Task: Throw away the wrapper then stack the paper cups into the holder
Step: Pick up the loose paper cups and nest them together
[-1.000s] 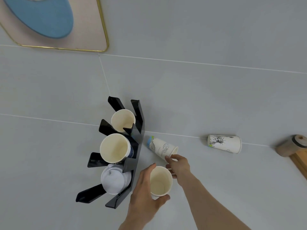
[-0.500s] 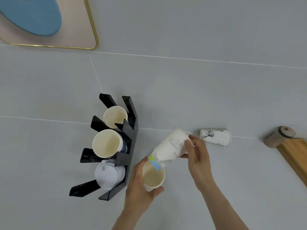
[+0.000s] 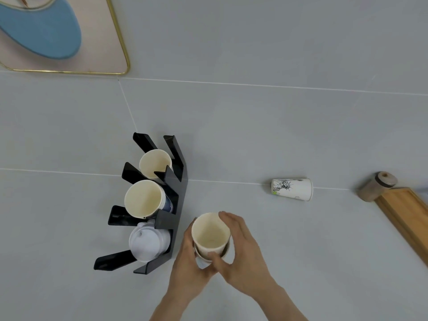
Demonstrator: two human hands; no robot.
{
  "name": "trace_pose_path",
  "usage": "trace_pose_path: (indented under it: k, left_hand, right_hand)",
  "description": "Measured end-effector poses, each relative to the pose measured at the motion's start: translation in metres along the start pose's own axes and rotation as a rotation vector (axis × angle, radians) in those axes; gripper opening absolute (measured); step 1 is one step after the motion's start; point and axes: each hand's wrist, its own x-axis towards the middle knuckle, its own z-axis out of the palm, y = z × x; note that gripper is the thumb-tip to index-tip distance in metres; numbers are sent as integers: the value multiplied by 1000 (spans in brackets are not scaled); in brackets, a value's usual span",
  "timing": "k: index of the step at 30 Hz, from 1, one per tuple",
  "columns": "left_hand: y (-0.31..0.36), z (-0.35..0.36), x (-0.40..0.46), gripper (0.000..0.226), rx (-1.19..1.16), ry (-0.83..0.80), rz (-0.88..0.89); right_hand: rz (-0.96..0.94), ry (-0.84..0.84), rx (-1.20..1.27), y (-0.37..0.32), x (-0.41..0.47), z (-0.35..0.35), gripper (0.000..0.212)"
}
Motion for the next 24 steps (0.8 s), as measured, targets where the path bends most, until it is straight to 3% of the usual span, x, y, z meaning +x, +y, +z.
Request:
trace_pose_path:
  k: [3, 6, 11, 13, 16, 18, 24]
  left_hand:
    - [-1, -1, -1, 119, -6, -22, -1]
    - [-1, -3, 1, 122, 10, -47, 23]
    - [3, -2, 5, 107, 181, -27, 127]
    - [4, 1, 7, 103, 199, -3, 136]
    - [7, 4, 12, 104, 209, 26, 129]
    - [10, 7, 17, 104, 221, 29, 120]
    - [13, 19, 31, 104, 230, 14, 116]
  right_hand:
    - [73, -55, 49, 5, -12, 11, 85]
    - [141, -49, 55, 14, -17, 17, 78]
    - [220, -74, 46, 18, -17, 19, 81]
    - [304, -53, 129, 20, -11, 12, 67]
    - [575, 157, 325, 41, 8, -5, 36]
    - [760, 304, 430, 66, 23, -24, 28]
    - [1107, 505, 502, 165, 57, -91, 44]
